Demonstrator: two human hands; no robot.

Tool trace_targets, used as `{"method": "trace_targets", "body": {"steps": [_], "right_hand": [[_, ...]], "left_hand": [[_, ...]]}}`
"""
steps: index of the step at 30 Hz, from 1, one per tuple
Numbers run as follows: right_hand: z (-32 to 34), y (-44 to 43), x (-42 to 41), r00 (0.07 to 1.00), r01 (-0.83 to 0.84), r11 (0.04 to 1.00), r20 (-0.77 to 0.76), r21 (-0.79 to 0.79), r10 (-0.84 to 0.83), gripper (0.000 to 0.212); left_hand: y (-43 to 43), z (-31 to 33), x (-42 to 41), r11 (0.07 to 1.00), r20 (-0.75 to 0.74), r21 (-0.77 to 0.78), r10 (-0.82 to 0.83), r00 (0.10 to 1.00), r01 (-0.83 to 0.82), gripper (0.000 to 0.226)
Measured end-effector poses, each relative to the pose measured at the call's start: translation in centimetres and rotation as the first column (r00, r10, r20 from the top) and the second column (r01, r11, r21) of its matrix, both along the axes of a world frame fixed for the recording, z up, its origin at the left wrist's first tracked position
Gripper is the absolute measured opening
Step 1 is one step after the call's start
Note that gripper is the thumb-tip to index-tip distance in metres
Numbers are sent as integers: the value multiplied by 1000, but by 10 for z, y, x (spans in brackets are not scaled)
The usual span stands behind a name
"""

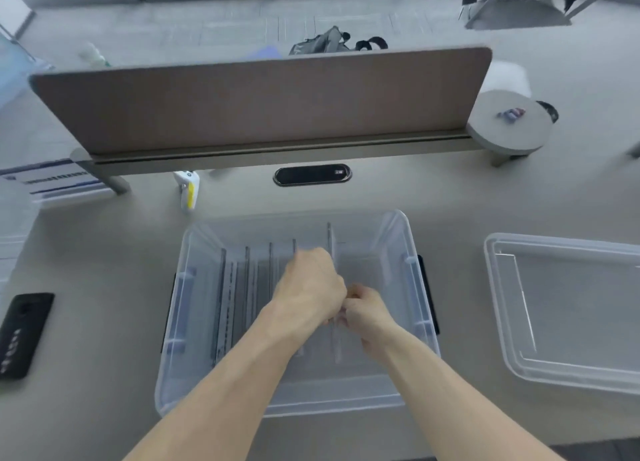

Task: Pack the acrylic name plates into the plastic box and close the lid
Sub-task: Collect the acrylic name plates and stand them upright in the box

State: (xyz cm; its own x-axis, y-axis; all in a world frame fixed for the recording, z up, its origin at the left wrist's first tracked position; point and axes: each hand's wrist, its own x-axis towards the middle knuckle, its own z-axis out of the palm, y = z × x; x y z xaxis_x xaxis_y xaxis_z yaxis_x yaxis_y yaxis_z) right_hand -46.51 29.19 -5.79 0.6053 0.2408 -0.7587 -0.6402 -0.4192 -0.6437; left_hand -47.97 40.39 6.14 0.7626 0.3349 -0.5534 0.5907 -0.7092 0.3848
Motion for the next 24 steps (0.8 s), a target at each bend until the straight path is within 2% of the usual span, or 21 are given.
{"method": "trace_targets", "body": {"steps": [2,6,10,13,17,20,22,24], "right_hand": [[-10,4,1,1000,-26,999,2,-42,26,72],[-30,12,9,998,-57,994,-16,-89,56,82],[-48,15,12,998,-68,990,-10,-127,67,76],[-58,19,9,997,-72,987,-11,-144,71,63],[-87,25,9,995,-97,987,-13,-127,96,55],[-79,30,6,996,-94,994,0,-55,94,66],[-77,31,4,998,-70,997,1,-41,70,84],[-74,31,3,998,-61,997,14,-38,61,92]], "left_hand": [[-3,-20,-2,1000,-5,15,15,1000,-14,19],[-10,-55,-5,998,-18,67,18,1000,-16,18],[-9,-81,-1,994,-24,113,1,1000,2,23],[-6,-91,3,988,23,155,-8,1000,5,24],[0,-95,4,981,72,193,-18,997,3,23],[6,-100,1,981,84,195,-2,996,-15,25],[9,-102,0,980,97,199,2,995,-22,27],[9,-102,0,980,94,197,-14,995,-5,27]]}}
